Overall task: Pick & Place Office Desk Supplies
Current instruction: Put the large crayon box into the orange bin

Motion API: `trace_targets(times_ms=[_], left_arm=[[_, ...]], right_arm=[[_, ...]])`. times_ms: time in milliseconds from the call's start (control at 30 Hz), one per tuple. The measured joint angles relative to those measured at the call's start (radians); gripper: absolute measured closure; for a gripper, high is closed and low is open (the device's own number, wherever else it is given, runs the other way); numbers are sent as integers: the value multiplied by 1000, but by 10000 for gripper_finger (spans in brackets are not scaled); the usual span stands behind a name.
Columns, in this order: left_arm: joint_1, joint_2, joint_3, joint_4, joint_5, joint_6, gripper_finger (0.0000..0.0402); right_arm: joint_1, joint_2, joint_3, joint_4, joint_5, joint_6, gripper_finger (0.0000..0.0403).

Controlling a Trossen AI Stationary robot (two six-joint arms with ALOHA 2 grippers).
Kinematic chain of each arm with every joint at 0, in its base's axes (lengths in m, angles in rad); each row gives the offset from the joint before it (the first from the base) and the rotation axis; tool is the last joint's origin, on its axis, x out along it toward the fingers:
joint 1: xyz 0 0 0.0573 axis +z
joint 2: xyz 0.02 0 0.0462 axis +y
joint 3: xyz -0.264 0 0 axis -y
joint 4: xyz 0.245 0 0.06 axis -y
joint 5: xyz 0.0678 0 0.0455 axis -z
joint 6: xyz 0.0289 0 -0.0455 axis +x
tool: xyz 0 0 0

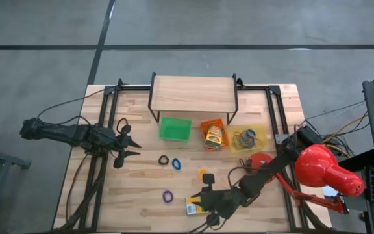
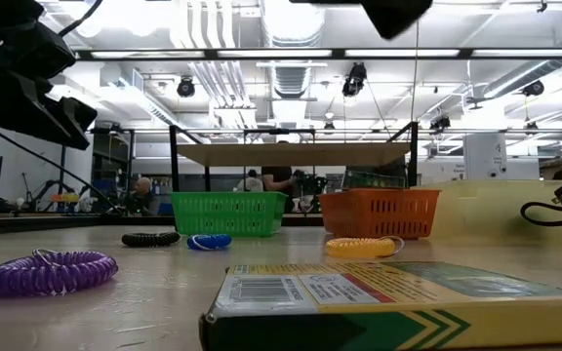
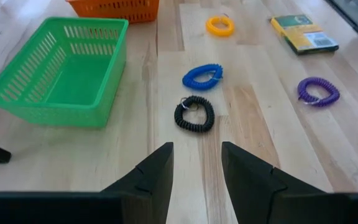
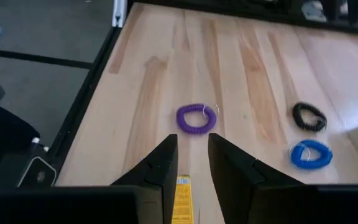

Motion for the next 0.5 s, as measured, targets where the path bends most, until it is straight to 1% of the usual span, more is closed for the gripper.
trace_targets(times_ms=[167, 333, 500], left_arm=[[0, -1, 0, -1, 0, 0, 259], [0, -1, 0, -1, 0, 0, 259], [0, -1, 0, -1, 0, 0, 259]], right_arm=[[1, -1, 32, -17, 0, -81, 325], [0, -1, 37, -31, 0, -86, 330], [0, -1, 32, -112, 0, -85, 326]])
